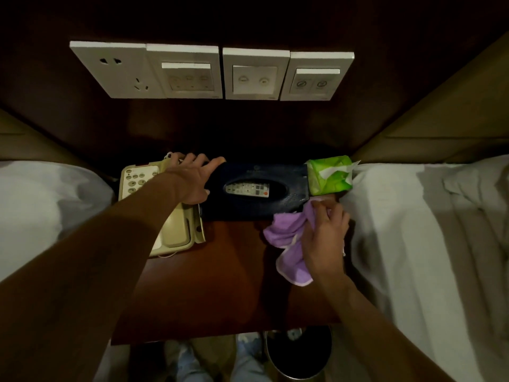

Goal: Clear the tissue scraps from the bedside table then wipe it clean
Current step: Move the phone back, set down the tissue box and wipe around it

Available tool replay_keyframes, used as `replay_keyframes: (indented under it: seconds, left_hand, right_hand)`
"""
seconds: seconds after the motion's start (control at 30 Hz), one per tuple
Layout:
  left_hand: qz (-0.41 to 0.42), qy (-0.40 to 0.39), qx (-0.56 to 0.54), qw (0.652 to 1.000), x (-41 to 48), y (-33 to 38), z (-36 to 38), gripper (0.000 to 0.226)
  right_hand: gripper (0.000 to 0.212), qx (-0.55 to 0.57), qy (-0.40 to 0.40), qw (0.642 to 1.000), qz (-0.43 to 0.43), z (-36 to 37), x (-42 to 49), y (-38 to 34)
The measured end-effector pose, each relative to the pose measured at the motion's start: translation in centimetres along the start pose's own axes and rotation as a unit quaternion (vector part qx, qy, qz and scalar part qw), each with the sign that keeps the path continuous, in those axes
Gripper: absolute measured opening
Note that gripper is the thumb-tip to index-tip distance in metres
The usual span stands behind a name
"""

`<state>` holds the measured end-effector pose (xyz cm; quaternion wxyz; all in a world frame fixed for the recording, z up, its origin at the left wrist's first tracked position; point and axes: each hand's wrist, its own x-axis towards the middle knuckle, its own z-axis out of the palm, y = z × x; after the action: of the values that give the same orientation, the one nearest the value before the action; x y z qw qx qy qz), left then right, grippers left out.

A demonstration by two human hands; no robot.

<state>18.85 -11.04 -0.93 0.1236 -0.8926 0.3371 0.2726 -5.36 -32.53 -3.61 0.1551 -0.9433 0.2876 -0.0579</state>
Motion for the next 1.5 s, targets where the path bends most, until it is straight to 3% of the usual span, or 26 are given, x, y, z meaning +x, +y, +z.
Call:
replay_keyframes:
  seconds: [0.2,0.43,0.5,0.6,0.7,0.9,1.0,1.2,1.5]
  left_hand:
    - [-0.003,-0.008,0.011,1.000,0.0,0.2,-0.2,0.093]
    - [0.009,-0.026,-0.008,1.000,-0.2,0.5,-0.4,0.098]
    - [0.023,-0.043,-0.015,0.999,-0.3,0.4,-0.7,0.108]
    - [0.020,-0.072,-0.023,0.997,-0.6,1.2,-0.8,0.140]
    - [0.001,-0.052,-0.007,0.999,-0.8,2.3,-0.1,0.159]
    - [-0.020,-0.043,0.004,0.999,-0.9,3.0,-0.4,0.155]
    - [-0.024,-0.052,0.012,0.998,-0.9,3.5,-0.8,0.153]
    - [-0.036,-0.046,0.025,0.998,-0.7,3.7,-0.6,0.154]
    - [-0.048,-0.051,0.007,0.998,-0.7,4.1,-0.6,0.154]
  right_hand:
    - [0.046,-0.052,0.018,0.993,-0.108,-0.7,3.0,-0.3]
    - [0.035,-0.001,0.017,0.997,-0.080,-0.3,5.6,-2.2]
    - [0.030,-0.010,-0.004,0.995,-0.096,-0.4,5.7,-2.1]
    - [0.033,-0.075,-0.029,0.988,-0.135,-0.5,6.3,-1.7]
    - [0.041,-0.104,-0.071,0.982,-0.139,-1.3,6.1,-1.8]
    - [0.040,-0.085,-0.087,0.975,-0.188,-2.2,4.3,-1.6]
    - [0.034,-0.096,-0.074,0.976,-0.181,-1.3,7.1,-2.9]
    - [0.042,-0.097,-0.068,0.986,-0.115,-1.5,6.6,-4.2]
    - [0.035,-0.119,-0.057,0.984,-0.118,-0.6,9.3,-4.4]
